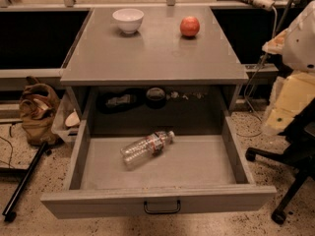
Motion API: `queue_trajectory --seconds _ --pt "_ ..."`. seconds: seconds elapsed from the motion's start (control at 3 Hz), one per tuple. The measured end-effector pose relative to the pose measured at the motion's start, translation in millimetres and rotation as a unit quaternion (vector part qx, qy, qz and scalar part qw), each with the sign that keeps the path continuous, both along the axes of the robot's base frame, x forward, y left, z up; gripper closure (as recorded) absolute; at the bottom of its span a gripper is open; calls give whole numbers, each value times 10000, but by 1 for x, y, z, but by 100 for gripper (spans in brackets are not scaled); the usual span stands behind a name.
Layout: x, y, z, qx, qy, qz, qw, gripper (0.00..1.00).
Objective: Pick water bottle from top drawer and place on counter
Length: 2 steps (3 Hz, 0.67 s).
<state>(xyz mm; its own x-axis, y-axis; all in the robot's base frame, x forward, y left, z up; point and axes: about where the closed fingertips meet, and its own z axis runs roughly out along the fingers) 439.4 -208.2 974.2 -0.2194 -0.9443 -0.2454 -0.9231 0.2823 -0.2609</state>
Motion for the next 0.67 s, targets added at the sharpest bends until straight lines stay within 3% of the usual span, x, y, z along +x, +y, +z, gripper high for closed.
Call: queue_trajectory --seconds 0.33,0.67 --pt "9 36 -25 307 -84 224 9992 0" --pt "31 80 -54 563 -348 493 9966 0"
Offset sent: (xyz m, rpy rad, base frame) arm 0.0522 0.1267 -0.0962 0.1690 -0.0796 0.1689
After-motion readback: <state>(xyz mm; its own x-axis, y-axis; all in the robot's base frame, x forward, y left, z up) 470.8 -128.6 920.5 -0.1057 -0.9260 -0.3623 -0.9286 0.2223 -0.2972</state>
